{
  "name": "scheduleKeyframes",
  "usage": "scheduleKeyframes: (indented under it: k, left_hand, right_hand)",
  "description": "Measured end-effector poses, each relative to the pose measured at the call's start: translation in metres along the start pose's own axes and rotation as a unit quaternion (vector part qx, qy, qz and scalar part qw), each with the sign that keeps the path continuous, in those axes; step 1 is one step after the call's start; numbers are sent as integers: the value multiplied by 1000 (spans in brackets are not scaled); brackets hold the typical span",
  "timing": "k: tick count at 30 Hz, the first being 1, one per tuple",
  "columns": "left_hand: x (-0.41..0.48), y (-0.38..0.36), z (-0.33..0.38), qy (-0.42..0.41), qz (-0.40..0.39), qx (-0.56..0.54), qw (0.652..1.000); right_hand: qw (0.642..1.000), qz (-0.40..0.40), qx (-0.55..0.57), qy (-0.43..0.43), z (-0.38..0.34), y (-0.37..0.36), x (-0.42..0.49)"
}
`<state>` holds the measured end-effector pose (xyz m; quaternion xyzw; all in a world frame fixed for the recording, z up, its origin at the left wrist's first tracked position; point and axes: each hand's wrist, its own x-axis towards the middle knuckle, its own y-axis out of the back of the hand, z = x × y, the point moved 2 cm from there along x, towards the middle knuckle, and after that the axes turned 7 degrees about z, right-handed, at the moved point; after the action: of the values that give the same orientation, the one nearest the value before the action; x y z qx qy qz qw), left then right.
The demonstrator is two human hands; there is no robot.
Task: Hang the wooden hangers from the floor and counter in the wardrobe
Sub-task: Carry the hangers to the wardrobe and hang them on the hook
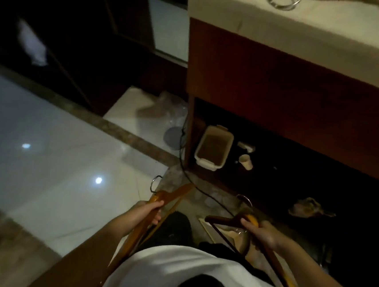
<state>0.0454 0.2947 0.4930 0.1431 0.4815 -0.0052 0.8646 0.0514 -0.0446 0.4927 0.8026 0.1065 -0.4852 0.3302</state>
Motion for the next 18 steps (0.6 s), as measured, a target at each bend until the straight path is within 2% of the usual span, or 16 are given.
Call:
scheduleKeyframes:
  k: [8,12,18]
  left_hand:
    - [-50,-43,-94,65,135,-138,979]
    - [-74,-61,-135,83,184,-151,968]
    - [-114,-76,-183,161,241,-250,924]
  right_hand:
    - [989,-37,-126,61,16,2,12]
    - [979,-35,-184,82,14,2,17]
    - [965,-63,-239,85,8,-20,27]
